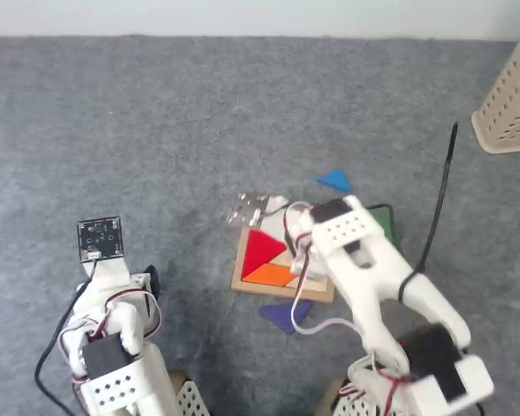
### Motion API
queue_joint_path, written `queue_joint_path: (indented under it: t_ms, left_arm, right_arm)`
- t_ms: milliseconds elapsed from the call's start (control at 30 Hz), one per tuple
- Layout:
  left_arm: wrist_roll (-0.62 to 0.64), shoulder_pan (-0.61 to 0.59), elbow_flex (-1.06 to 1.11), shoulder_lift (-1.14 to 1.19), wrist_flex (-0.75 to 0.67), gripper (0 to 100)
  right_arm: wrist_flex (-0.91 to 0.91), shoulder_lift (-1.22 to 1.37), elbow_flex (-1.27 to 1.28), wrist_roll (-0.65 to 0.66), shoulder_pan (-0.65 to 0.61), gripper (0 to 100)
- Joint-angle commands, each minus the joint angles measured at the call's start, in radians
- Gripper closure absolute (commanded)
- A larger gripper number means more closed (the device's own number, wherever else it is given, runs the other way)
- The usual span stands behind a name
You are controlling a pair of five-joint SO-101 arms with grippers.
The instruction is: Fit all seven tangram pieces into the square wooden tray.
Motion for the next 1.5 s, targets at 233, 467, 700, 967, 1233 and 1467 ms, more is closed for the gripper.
queue_joint_path:
  t_ms: [233, 467, 700, 967, 1233, 1467]
  left_arm:
    - [0.009, 0.0, -0.019, -0.012, 0.003, 77]
    - [0.009, 0.0, -0.019, -0.012, 0.003, 77]
    - [0.009, 0.0, -0.019, -0.012, 0.003, 77]
    - [0.009, 0.0, -0.019, -0.012, 0.003, 77]
    - [0.009, 0.0, -0.019, -0.012, 0.003, 77]
    - [0.009, 0.0, -0.019, -0.012, 0.003, 77]
  right_arm:
    - [-0.007, 0.119, -0.101, 0.1, 0.045, 80.1]
    - [-0.015, 0.166, -0.117, 0.034, 0.045, 88.9]
    - [-0.013, 0.18, -0.204, -0.307, 0.044, 92.1]
    - [-0.005, -0.059, -0.203, -0.617, 0.045, 91.6]
    - [0.051, -0.265, 0.003, -0.703, 0.125, 81.5]
    - [0.024, -0.266, 0.069, -0.703, 0.171, 81.5]
